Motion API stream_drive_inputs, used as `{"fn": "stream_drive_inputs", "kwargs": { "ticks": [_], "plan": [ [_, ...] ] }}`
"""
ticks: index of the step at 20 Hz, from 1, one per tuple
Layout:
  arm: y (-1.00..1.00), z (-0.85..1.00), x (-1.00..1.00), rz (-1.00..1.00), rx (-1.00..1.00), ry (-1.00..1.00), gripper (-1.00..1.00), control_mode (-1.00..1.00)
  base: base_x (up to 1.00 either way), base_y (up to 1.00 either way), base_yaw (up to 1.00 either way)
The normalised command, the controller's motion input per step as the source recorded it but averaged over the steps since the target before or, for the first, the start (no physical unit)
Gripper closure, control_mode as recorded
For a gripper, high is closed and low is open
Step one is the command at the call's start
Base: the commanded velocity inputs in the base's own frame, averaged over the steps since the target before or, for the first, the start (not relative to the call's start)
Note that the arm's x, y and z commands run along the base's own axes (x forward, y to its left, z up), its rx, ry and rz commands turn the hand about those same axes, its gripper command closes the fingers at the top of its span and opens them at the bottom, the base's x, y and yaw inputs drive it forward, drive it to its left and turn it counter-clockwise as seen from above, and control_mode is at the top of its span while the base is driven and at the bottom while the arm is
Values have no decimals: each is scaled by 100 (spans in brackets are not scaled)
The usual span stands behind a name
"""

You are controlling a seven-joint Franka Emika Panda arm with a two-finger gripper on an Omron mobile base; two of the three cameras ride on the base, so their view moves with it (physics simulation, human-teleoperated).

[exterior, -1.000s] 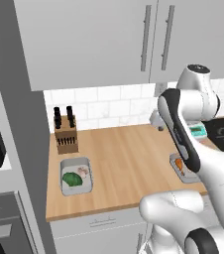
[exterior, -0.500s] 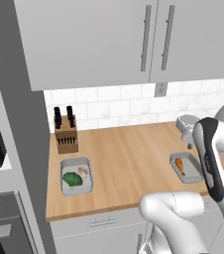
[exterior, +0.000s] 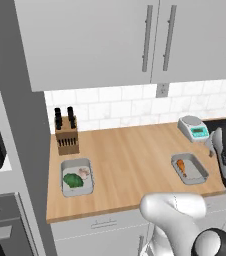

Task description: Take the meat container that has the chicken drumstick and place it on the second highest rack of the freezer. Then take the vegetable container that has the garlic and broccoli and place it on the highest rack of the freezer.

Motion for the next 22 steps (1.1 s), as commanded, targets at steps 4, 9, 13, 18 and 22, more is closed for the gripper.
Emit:
{"fn": "stream_drive_inputs", "kwargs": {
  "ticks": [4,9,13,18,22],
  "plan": [
    [-19,-66,12,-12,4,16,-100,-100,0,0,0],
    [-2,-61,25,-10,2,17,-100,-100,0,0,0],
    [0,-41,19,-10,5,9,-100,-100,0,0,0],
    [-7,-26,10,-5,8,1,-100,-100,0,0,0],
    [0,-48,23,-4,8,1,-100,-100,0,0,0]
  ]
}}
